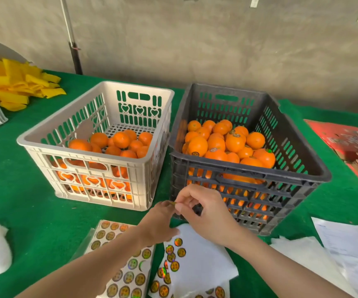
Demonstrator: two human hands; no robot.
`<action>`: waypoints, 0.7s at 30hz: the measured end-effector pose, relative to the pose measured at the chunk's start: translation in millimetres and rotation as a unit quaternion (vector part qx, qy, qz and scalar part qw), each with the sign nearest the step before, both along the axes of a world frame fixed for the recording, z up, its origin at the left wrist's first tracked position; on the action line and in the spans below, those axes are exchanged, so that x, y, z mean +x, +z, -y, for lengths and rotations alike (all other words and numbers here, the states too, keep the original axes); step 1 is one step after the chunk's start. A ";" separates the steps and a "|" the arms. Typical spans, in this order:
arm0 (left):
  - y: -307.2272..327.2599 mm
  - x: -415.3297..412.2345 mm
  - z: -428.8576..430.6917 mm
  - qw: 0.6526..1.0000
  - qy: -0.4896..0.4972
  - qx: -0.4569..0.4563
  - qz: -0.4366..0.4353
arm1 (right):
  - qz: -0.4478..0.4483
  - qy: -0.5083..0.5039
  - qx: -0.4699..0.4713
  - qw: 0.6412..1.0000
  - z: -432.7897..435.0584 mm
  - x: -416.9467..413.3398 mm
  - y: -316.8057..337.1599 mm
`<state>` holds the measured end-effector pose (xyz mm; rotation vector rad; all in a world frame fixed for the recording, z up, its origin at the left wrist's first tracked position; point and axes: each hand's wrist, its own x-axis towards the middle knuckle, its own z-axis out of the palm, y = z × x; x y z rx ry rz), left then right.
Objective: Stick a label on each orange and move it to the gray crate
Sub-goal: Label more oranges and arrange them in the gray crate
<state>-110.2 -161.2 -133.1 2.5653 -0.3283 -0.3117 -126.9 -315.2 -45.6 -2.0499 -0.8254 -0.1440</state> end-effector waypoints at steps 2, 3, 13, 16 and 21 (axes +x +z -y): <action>20.5 -3.3 -10.3 0.989 -0.025 -0.087 0.115 | 0.062 0.010 0.042 0.997 -14.4 4.6 24.5; 33.8 -3.5 -17.4 0.977 -0.033 -0.123 0.174 | 0.092 0.013 0.061 0.994 -22.0 9.6 36.5; 130.3 52.6 -152.9 0.875 0.251 -0.293 0.293 | 0.133 -0.031 -0.144 0.980 -125.8 143.7 92.5; 132.5 86.9 -193.0 0.873 0.294 -0.280 0.271 | 0.109 -0.016 -0.211 0.971 -155.5 175.4 86.3; 116.8 163.1 -223.8 0.941 0.265 -0.115 0.176 | 0.030 -0.029 -0.247 0.968 -171.0 201.0 58.4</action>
